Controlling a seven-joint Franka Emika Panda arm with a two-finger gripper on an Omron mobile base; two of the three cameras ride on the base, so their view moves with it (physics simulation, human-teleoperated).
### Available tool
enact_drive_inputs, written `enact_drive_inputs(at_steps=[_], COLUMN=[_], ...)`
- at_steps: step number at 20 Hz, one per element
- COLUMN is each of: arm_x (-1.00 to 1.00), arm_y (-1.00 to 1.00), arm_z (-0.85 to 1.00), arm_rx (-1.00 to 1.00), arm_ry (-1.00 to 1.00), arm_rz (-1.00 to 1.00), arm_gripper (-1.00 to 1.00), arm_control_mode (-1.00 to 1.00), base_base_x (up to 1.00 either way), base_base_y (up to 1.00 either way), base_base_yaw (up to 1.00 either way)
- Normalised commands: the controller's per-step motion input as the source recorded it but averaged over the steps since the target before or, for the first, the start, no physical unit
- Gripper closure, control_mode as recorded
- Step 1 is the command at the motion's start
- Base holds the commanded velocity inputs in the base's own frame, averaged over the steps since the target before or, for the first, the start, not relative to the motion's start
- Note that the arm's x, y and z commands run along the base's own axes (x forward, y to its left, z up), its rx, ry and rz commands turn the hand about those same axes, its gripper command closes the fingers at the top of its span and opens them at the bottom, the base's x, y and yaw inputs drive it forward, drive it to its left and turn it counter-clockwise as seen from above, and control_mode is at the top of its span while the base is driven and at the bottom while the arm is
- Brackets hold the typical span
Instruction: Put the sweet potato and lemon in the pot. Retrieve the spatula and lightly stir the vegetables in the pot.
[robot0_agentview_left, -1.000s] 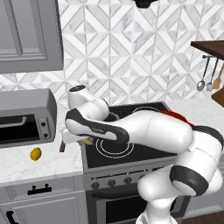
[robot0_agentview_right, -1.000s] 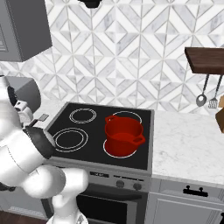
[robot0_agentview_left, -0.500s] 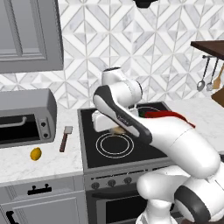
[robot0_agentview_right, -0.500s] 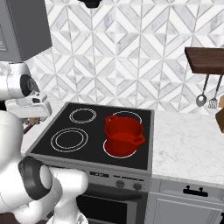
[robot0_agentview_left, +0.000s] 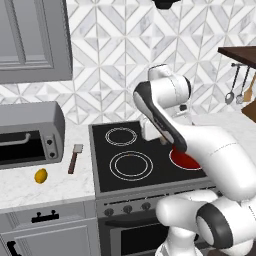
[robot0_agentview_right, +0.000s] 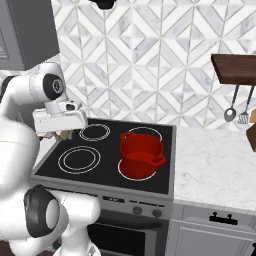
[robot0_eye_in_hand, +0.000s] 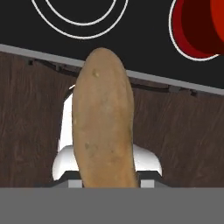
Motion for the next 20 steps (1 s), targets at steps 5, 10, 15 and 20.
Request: enact_drive_inputs(at_steps=[5,10,15,20], arm_x=[0.0,0.0,0.01,0.36], arm_y=[-1.0,-1.0,-1.0,-0.46], arm_z=[0.27,0.05,0.0,-0.26], arm_rx=[-0.08,-0.08,-0.01,0.03], arm_ry=[0.23,0.25,0.25,0.21], arm_rz=[0.0,0.0,0.0,0.13], arm_gripper=[1.0,1.0,1.0,1.0], arm_control_mode=[-1.0,-1.0,-1.0,-1.0], base_base_x=[0.0,0.0,0.0,0.0], base_base_y=[0.0,0.0,0.0,0.0], base_base_yaw=[0.0,0.0,0.0,0.0])
